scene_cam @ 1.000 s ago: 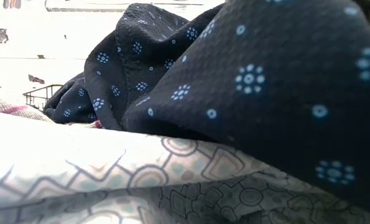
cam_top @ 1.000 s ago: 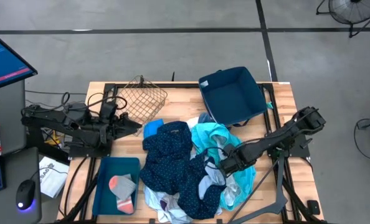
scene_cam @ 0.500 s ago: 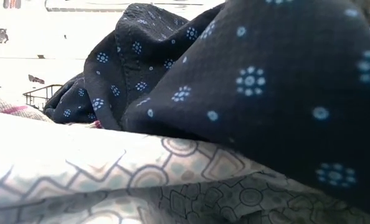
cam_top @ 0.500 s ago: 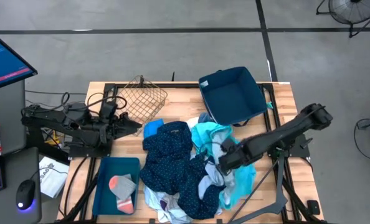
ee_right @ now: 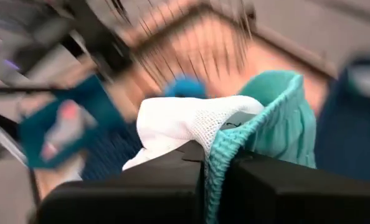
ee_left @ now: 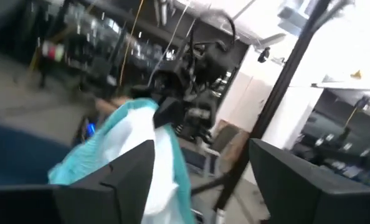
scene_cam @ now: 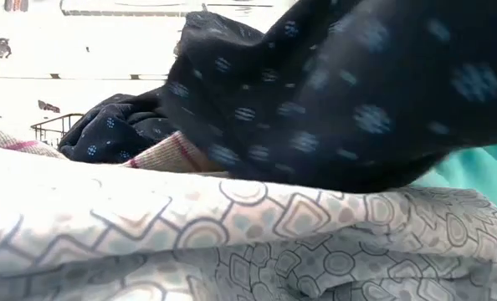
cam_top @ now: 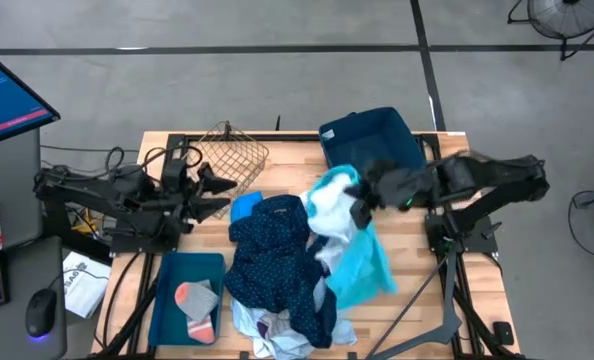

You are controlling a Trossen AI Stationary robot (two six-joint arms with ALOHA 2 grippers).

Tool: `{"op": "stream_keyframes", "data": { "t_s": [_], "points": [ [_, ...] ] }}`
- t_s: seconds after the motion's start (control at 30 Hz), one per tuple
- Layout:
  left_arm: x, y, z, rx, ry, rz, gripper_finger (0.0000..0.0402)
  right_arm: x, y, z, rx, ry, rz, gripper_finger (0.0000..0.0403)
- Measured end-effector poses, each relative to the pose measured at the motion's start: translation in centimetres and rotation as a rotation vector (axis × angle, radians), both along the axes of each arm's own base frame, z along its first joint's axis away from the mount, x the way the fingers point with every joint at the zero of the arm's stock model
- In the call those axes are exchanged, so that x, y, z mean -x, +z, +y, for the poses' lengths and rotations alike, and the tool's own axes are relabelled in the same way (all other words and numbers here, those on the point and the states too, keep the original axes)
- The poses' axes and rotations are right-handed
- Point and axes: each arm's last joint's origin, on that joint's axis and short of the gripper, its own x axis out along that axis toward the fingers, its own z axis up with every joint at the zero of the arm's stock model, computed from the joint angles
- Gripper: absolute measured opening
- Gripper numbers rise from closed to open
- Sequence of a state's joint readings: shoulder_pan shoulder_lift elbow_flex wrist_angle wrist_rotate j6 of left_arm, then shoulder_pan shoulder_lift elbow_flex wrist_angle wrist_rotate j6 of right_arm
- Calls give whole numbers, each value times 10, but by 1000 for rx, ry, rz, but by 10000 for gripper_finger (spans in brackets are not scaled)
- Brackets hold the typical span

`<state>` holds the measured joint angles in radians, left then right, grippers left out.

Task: Pick & Place Cloths
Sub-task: Put the blue shorts into the brown wire basket

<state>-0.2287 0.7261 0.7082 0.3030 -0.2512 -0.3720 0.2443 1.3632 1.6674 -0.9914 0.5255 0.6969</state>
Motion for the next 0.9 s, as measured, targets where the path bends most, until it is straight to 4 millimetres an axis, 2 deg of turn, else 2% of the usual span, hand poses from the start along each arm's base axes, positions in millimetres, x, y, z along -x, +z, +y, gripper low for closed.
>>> {"op": "stream_keyframes", "data": {
  "t_s": [0.27, 0.4, 0.6, 0.73, 0.9],
  "points": [
    [-26, -5, 2, -194, 155, -7, 304, -14, 70, -24, 201, 53, -207, 0],
    [-36, -10, 12, -207, 225, 26, 318, -26, 91, -30, 260, 109, -251, 0],
    [-52, -22, 25, -247, 277, 105, 330, -47, 103, -35, 281, 192, -288, 0],
    [-61, -30, 31, -306, 310, 157, 335, -64, 100, -37, 268, 224, -282, 0],
    [-73, -41, 40, -352, 347, 221, 336, -75, 98, -39, 251, 256, -295, 0]
  ]
}}
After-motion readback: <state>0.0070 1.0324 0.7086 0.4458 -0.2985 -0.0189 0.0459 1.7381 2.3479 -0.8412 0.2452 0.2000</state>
